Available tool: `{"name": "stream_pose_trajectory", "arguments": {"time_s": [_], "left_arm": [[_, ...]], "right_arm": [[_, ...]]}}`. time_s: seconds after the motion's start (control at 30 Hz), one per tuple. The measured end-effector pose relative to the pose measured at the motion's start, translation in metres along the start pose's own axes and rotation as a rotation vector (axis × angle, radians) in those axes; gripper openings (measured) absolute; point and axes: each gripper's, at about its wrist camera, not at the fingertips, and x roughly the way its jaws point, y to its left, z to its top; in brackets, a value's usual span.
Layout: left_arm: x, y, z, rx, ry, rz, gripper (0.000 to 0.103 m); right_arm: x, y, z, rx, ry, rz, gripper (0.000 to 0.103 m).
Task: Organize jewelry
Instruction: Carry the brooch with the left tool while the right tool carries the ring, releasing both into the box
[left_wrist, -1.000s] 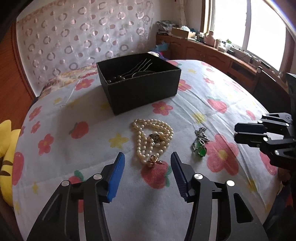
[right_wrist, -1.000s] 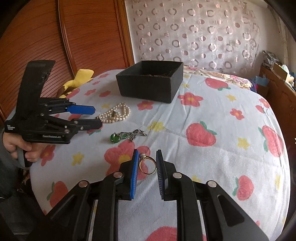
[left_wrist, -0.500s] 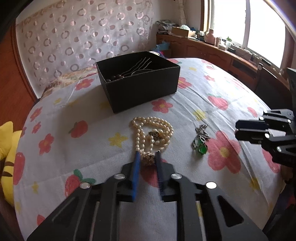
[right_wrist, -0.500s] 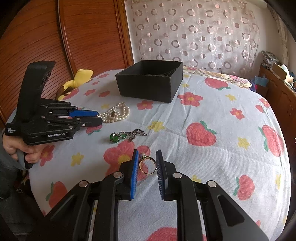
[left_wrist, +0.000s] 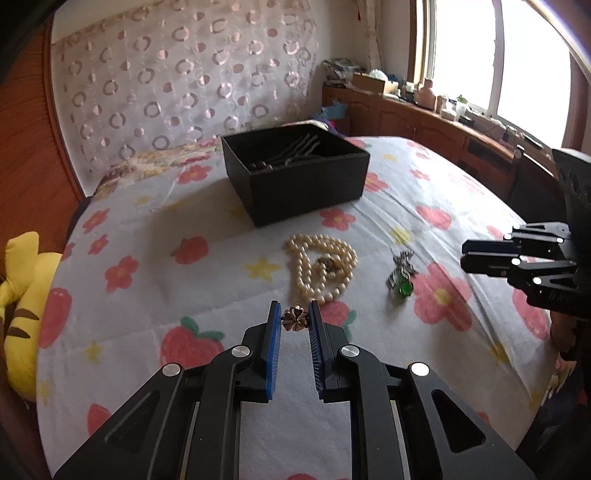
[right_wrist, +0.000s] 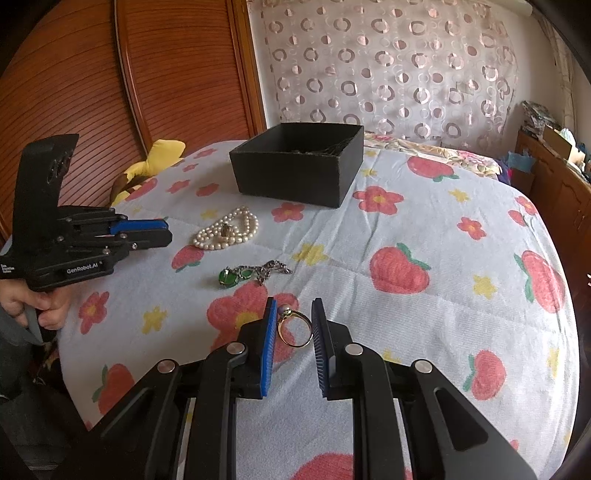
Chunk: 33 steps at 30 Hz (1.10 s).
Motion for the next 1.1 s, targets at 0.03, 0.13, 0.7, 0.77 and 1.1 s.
{"name": "stream_pose_trajectory", "arguments": {"time_s": [0.03, 0.13, 0.7, 0.77, 1.1], "left_arm": [[-0.001, 0.001, 0.003, -0.003, -0.007, 0.0, 0.014], [-0.003, 0.002, 0.012, -0.007, -0.025, -0.001, 0.014], [0.01, 0.016, 0.071, -0.038, -0.088, 0.0, 0.014], [0.013, 0.021, 0.08, -0.054, -0.091, 0.0, 0.014], [0.022, 0.029, 0.1, -0.065, -0.09, 0.009, 0.014]], "right_arm": [[-0.001, 0.0, 0.003, -0.001, -0.007, 0.001, 0.021], [-0.007, -0.001, 0.015, 0.009, -0.024, 0.029, 0.021], [0.008, -0.016, 0.11, 0.055, -0.041, 0.14, 0.021], [0.017, -0.02, 0.123, 0.067, -0.034, 0.139, 0.021], [0.06, -0.036, 0.158, 0.124, 0.02, 0.092, 0.022]]}}
